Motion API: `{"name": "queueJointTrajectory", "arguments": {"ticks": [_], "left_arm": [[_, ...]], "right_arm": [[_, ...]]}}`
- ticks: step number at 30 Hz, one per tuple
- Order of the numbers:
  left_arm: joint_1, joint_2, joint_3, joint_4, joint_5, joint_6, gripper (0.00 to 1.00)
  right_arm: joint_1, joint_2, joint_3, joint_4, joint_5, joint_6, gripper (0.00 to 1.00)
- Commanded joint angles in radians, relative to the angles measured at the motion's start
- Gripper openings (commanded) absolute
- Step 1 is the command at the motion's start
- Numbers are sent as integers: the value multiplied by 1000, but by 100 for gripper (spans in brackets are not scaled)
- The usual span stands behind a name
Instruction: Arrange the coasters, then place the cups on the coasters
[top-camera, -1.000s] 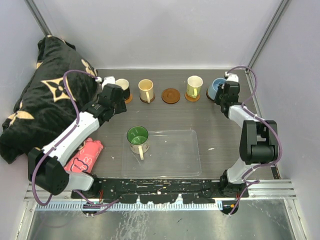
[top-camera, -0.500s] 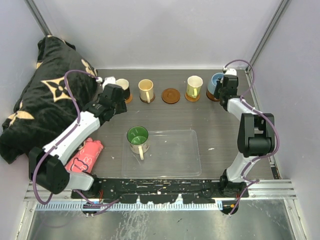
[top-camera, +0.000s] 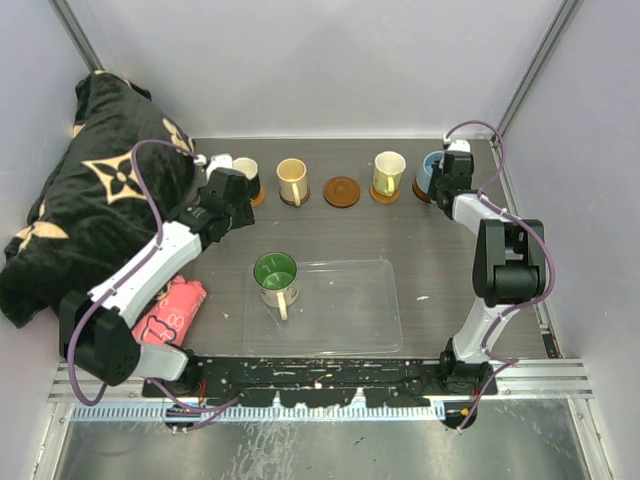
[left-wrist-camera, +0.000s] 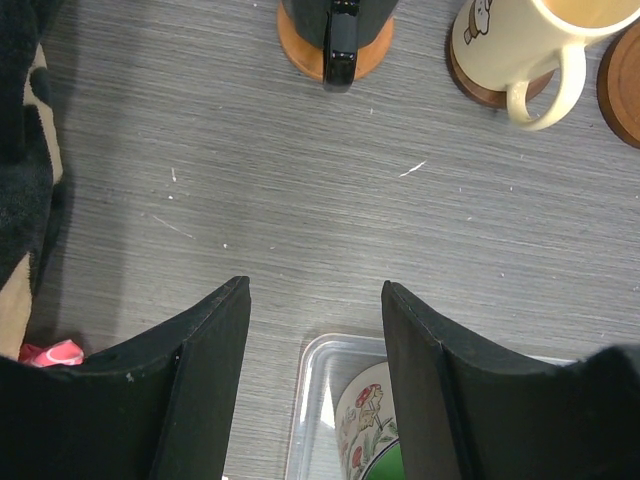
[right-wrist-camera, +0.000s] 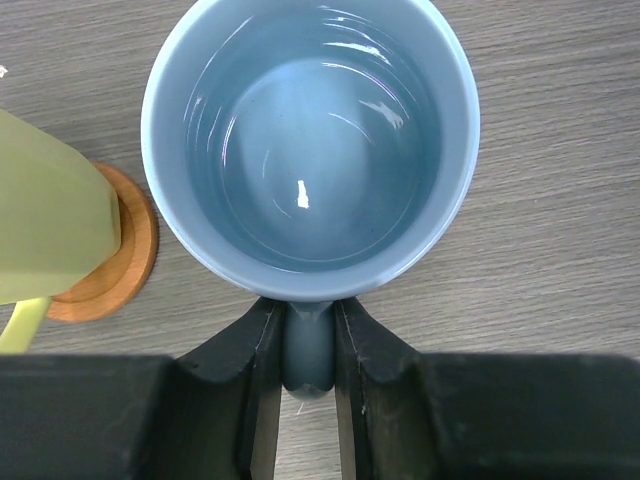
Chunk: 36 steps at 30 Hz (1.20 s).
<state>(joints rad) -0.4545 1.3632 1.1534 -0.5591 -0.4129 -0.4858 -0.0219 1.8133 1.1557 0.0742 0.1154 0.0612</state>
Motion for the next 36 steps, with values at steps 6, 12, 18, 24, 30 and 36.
{"name": "queueJointTrajectory", "arguments": {"ticks": [6,12,18,24,30,36], "left_arm": [[-2,1,26,33,3,-4,57],[-3,2,23,34,1,-4,57],[-3,2,24,34,0,-4,57],[-3,-1,22,35,3,-4,57],[-3,1,25,34,2,-4,57],[-3,-2,21,34,3,-4,57]], "right_arm": [[4,-4,87,140,23,-20,1],[9,8,92,139,27,-20,1],[15,15,89,137,39,-26,1],[22,23,91,133,46,-30,1],[22,27,88,123,47,-12,1],[23,32,88,114,49,-2,8]]}}
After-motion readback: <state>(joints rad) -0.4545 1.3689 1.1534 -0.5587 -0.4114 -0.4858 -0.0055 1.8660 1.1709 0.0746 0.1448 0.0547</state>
